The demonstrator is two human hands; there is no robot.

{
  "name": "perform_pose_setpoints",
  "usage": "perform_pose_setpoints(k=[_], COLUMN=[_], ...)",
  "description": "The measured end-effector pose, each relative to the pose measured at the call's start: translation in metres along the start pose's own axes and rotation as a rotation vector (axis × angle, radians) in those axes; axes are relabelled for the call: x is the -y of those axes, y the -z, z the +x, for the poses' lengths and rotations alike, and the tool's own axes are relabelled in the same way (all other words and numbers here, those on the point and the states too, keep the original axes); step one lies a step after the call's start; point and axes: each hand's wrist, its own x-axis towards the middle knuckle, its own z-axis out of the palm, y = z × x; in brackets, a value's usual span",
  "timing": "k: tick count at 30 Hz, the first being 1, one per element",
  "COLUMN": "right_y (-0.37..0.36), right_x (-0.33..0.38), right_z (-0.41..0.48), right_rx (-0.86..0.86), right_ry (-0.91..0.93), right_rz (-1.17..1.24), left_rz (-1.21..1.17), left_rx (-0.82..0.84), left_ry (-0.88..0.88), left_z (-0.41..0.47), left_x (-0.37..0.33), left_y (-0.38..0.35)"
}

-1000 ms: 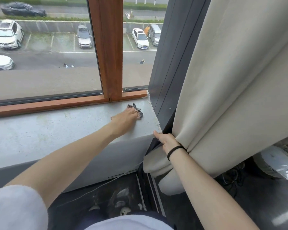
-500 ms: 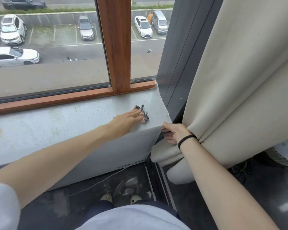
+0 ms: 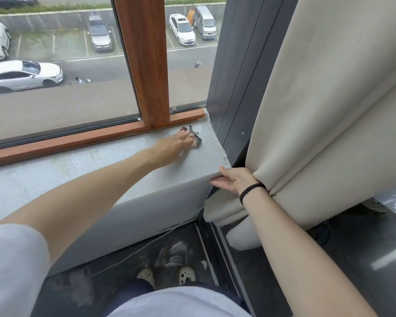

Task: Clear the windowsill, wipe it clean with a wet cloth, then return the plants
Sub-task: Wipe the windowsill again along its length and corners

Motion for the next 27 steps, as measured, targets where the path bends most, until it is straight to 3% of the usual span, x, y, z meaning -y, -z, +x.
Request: perform_pose_setpoints(k=[4, 8, 14, 20, 25, 27], right_y=[-0.002, 0.0, -0.001, -0.002, -0.003, -0.004], right_x=[-0.004, -0.003, -0.005, -0.003, -0.005, -0.005], right_z=[0.004, 0.009, 0.013, 0.01, 0.008, 0.007], right_rx=[-0.01, -0.002, 0.018, 0.022, 0.022, 0.011], right_ry=[0.015, 0.009, 0.014, 0.023, 0.028, 0.03], right_rz=[0.014, 0.038, 0.087, 0.101, 0.096, 0.091], left_rz=[0.01, 0.005, -0.013, -0.022, -0.001, -0.048], left_rx=[-0.064, -0.068, -0.081, -0.122, -0.083, -0.111], left_ry=[0.055, -0.114, 0.139, -0.172, 0.067, 0.044], left_z=[0.039, 0.011, 0.06, 0.024, 0.056, 0.052], left_x=[-0.017, -0.014, -0.017, -0.007, -0.002, -0.013], left_y=[-0.01, -0.016, -0.005, -0.016, -0.008, -0.013])
